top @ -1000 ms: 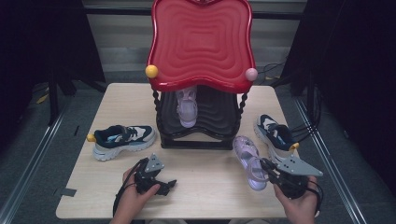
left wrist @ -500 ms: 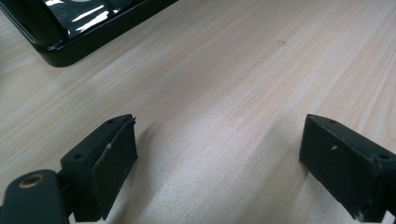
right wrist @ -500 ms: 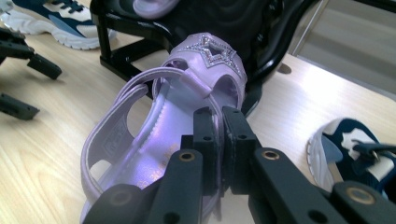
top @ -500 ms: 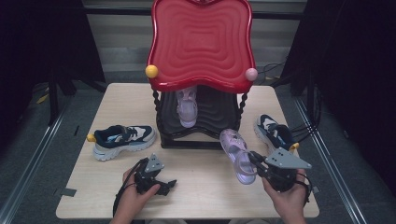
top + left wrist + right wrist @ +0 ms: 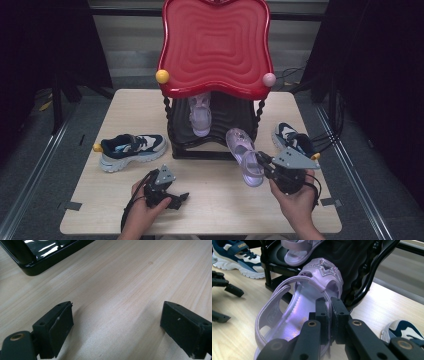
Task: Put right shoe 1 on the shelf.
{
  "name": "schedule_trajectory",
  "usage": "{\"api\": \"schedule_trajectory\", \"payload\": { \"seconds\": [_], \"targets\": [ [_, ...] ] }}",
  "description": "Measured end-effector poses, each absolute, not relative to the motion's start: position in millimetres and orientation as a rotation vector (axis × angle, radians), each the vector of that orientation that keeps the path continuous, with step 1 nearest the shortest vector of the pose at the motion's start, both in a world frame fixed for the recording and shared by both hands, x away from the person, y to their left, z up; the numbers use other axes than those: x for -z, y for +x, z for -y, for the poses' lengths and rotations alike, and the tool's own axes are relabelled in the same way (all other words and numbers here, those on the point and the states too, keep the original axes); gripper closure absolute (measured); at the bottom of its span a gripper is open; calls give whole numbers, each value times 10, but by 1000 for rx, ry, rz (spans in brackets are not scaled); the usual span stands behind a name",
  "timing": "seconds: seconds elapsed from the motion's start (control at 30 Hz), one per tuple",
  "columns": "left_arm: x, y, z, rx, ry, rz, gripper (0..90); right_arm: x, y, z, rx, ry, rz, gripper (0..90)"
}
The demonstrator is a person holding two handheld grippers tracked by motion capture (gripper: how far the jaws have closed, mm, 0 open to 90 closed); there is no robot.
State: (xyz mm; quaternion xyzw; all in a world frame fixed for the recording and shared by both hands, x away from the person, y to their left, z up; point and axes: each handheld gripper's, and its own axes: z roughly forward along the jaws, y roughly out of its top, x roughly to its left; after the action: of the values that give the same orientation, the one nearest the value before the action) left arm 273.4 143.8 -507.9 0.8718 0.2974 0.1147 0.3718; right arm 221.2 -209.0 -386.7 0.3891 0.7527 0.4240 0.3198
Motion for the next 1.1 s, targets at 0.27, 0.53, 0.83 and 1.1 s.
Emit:
{"api": "schedule_trajectory", "payload": {
  "seconds": [0.27,0.53,0.83,1.1],
  "targets": [
    [5080,2733,-1437,-294,2234,-763,105,3830,2344,1994,-1116,1035,-1942,852],
    [5079,2734,-1438,-294,2235,-763,106,3785,2481,1911,-1115,1047,-1904,852],
    [5080,2734,-1438,-295,2235,-763,105,3725,2613,1791,-1113,1053,-1845,852],
    [5080,2734,-1438,-295,2235,-763,105,3710,2719,1651,-1093,1058,-1795,852]
  ]
}}
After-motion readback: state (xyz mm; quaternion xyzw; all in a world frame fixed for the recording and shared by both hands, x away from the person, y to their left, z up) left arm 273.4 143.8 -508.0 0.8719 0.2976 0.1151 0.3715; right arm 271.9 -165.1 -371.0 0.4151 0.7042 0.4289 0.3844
